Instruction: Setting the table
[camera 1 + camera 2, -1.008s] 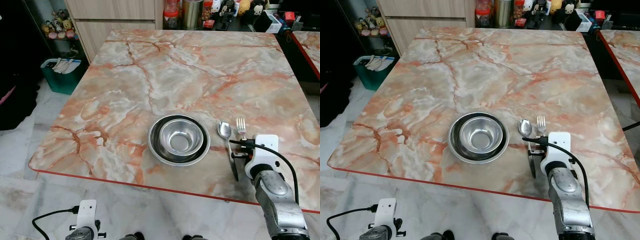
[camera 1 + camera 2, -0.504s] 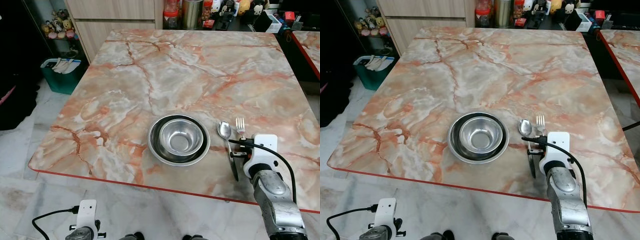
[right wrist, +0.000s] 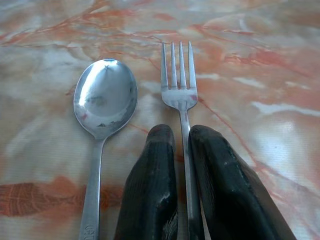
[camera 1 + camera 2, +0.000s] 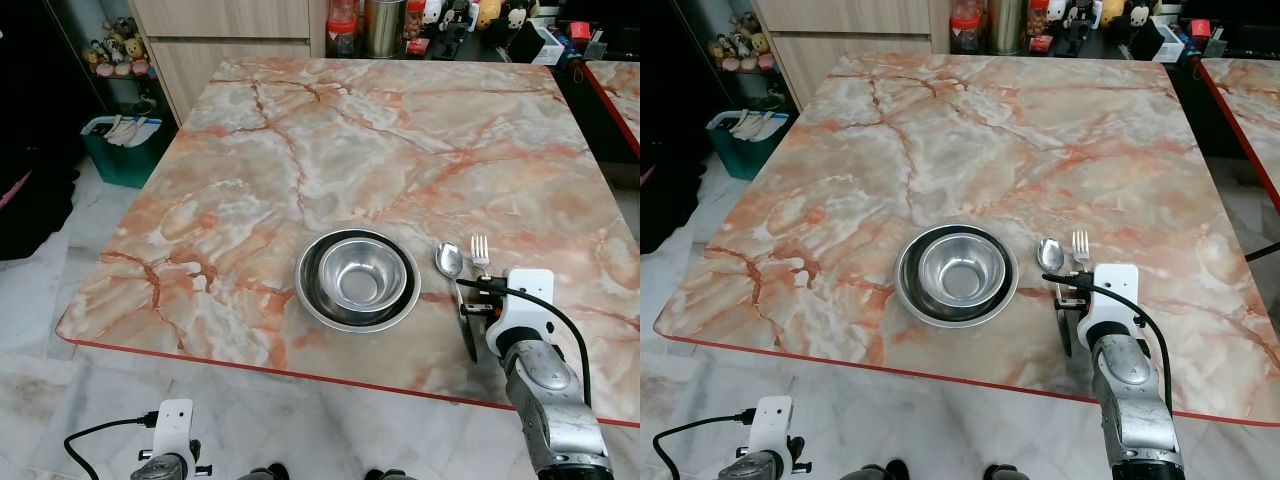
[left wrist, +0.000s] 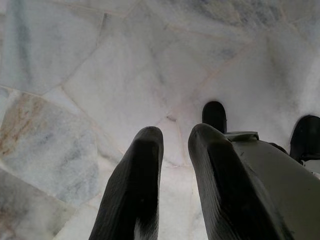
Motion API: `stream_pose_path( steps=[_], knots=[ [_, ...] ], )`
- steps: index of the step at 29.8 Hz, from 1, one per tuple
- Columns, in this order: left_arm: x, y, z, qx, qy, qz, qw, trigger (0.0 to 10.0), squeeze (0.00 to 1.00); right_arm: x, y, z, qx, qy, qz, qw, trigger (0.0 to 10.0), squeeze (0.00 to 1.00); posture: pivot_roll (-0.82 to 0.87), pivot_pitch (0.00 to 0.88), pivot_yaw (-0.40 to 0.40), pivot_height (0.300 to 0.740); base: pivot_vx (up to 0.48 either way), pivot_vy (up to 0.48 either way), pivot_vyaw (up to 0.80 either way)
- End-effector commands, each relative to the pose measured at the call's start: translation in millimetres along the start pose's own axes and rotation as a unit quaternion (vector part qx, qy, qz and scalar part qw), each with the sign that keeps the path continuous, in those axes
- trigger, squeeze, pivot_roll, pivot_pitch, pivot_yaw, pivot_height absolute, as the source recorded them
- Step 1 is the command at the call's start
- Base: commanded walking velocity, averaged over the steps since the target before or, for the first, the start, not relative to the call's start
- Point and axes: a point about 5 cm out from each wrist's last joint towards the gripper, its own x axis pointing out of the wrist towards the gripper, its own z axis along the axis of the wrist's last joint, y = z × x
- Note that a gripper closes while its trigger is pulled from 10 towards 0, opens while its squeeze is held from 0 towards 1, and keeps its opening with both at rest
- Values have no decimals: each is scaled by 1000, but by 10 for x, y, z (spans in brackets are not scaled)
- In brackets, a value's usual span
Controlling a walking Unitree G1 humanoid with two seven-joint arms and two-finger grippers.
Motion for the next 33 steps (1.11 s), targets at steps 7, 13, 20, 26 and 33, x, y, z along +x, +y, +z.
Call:
stream_pose_path(
  steps=[7,13,20,26,33],
  knots=[
    [-12,46,-79,4,15,3,1000,10000,0,-2,7,-24,3,4,0,1000,10000,1000,-3,172,52,740,0,0,0],
    [-12,46,-79,3,15,3,1000,10000,0,3,9,0,1,-1,-1,1000,10000,0,-1,173,51,740,0,0,0],
    [-12,47,-77,3,14,3,1000,10000,0,8,11,304,13,-85,-8,996,10000,0,-4,171,53,740,0,0,0],
    [-12,45,-68,1,9,4,1000,10000,0,0,60,574,36,-156,0,987,10000,0,-1,171,54,740,0,0,0],
    [-13,39,-65,5,5,2,1000,10000,0,74,170,668,29,-176,17,984,10000,0,-2,164,53,740,0,0,0]
  ],
)
